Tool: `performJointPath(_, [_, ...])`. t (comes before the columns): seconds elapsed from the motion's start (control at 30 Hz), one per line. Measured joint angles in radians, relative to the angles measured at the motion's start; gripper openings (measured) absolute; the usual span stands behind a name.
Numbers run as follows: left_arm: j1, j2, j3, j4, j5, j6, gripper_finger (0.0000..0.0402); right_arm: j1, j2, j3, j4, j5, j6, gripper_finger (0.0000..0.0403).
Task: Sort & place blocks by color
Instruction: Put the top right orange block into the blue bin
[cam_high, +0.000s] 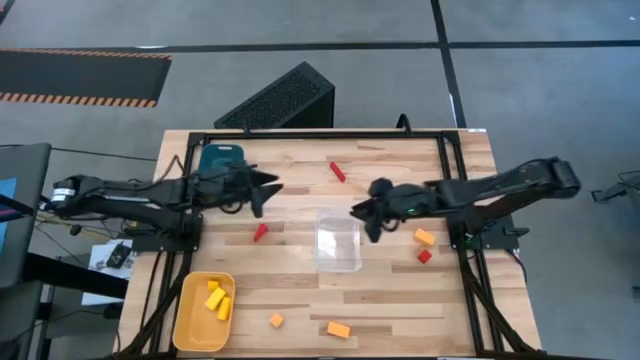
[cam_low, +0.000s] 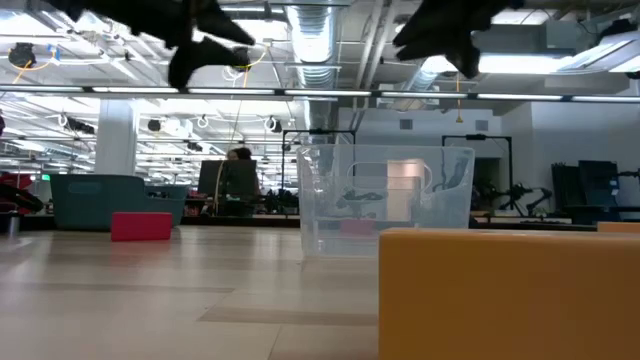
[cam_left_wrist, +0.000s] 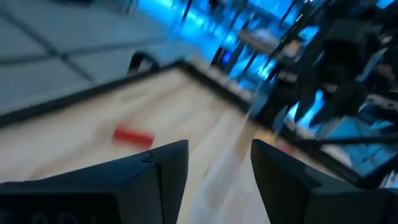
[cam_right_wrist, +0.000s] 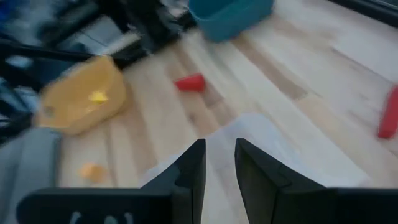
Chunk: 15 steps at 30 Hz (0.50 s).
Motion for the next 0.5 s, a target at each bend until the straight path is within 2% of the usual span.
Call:
performJointPath(0.07, [0.011,0.066,0.001,0.138,-0.001,0.035,0.0162,-0.004,-0.058,-0.033,-0.011,-0.029,-0.001,0.0109])
performJointPath(0.13, [0.025,0.131,0.027,0.205,-0.007,0.04,0.0164,-0.01,-0.102,-0.055,-0.023,-0.045,-0.004,0.0109])
performJointPath(0.23, [0.046,0.228,0.096,0.222,-0.02,0.062,0.0172,-0.024,-0.141,-0.072,-0.019,-0.046,-0.04,0.0109])
performJointPath(0.33, [0.055,0.319,0.176,0.224,-0.022,0.097,0.0183,-0.043,-0.172,-0.072,-0.02,-0.051,-0.169,0.0109])
performJointPath(0.4, [0.057,0.382,0.234,0.223,-0.022,0.126,0.0192,-0.063,-0.205,-0.073,-0.057,-0.055,-0.248,0.0109])
performJointPath(0.5, [0.052,0.456,0.313,0.202,-0.043,0.139,0.0206,-0.118,-0.272,-0.073,-0.11,-0.045,-0.28,0.0109])
